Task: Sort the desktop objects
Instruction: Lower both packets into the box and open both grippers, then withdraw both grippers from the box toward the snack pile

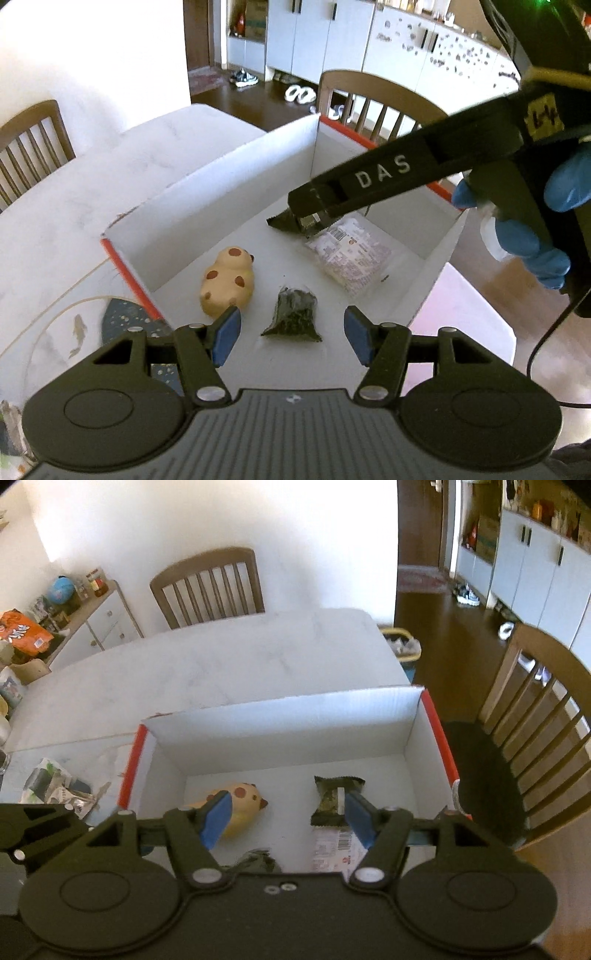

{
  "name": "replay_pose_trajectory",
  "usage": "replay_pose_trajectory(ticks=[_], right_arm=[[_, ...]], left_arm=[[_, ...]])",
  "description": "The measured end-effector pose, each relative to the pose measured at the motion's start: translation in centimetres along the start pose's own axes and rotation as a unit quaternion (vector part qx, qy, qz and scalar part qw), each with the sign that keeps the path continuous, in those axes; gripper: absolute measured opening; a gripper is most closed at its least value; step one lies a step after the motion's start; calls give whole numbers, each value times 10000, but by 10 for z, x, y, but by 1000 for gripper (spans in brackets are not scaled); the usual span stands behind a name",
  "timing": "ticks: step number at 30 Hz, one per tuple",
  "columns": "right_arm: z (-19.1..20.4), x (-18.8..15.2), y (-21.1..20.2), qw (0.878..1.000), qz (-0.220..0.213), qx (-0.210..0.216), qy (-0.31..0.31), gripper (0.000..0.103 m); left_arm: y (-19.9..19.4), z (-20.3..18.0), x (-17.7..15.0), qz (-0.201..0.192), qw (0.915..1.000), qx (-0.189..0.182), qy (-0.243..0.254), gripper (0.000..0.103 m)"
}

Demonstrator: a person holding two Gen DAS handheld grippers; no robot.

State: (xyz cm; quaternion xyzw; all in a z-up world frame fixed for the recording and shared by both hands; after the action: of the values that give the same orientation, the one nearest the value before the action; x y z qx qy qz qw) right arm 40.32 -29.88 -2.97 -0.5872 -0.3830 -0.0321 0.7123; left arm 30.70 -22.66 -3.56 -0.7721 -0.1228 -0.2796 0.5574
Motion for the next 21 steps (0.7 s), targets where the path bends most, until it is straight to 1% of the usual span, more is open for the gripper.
replay_pose_trajectory(ticks=[3,4,7,9,16,19,21], right_arm=[[5,1,-12,9999,-158,17,-4,69],[5,0,-16,9998,-200,34,7,69],[13,-3,-24,9996,-298,7,-31,71],[20,-7,-28,9995,-320,-17,-82,71],[45,-17,-40,9990,-443,-27,-70,74],[55,-20,-44,9989,-460,-28,19,76],[61,-22,-47,9988,-487,-22,46,79]], left_arm=[[-15,2,-6,-155,9999,51,-22,61],[-11,3,-9,-197,9998,86,-18,61],[-28,6,-14,-310,9994,129,-16,61],[-38,8,-18,-376,9992,98,-48,66],[-66,18,-34,-573,9982,157,-77,67],[-79,25,-43,-638,9976,229,-103,71],[-88,30,-49,-694,9971,274,-125,73]])
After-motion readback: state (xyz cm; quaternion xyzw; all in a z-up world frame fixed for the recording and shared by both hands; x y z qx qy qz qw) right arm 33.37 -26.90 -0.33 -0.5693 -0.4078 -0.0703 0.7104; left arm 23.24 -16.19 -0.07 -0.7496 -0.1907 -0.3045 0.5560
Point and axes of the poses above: each gripper's, at about its wrist camera, not at the fingertips, and y roughly the way its jaws point, z to its left, x to its top, the point moved 6 cm from there along y, roughly the way its jaws point, and after that the axes turned 10 degrees about -x, right-handed, at the moved point
